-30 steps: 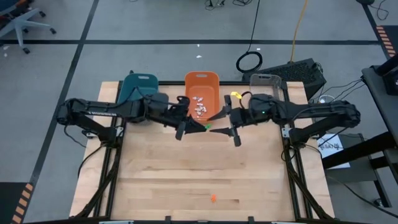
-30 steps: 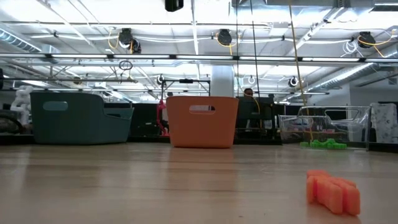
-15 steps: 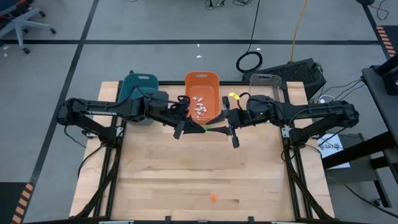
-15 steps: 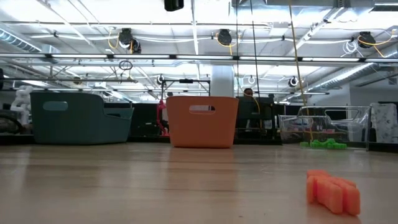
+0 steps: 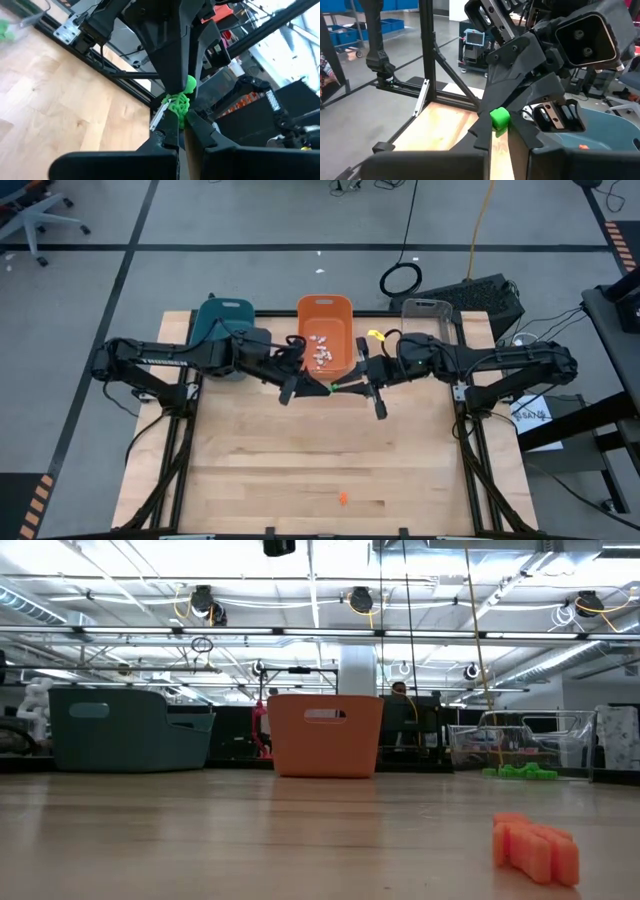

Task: Sort Halloween decoration
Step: Put the green skeleton toy into the transparent bin

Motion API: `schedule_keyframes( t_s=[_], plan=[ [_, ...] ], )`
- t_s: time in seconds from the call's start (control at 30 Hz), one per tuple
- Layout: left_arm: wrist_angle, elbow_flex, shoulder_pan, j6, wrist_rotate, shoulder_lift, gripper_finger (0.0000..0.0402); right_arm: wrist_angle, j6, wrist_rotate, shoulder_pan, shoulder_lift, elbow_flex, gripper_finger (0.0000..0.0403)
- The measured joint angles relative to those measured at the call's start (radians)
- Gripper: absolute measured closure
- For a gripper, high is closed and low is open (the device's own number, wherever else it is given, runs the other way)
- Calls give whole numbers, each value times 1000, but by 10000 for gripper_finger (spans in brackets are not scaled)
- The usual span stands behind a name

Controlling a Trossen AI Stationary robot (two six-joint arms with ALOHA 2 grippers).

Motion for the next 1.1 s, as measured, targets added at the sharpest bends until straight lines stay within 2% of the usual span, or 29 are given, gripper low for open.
schedule_keyframes(
  t_s=[0.13,0.43,0.6,0.77,1.1],
  plan=[
    [0,0,0,-75,-7,0,373,-2,5,0,0,0,0,389],
    [3,0,0,-94,-19,0,231,-2,30,-2,0,-1,0,391],
    [0,-1,7,-88,-21,-28,176,-1,30,0,0,-21,0,391],
    [-9,-1,28,-81,-41,-68,160,-35,59,1,-2,-42,21,391],
    [-21,-1,30,68,-97,-172,159,-229,146,32,-2,-43,192,391]
  ],
)
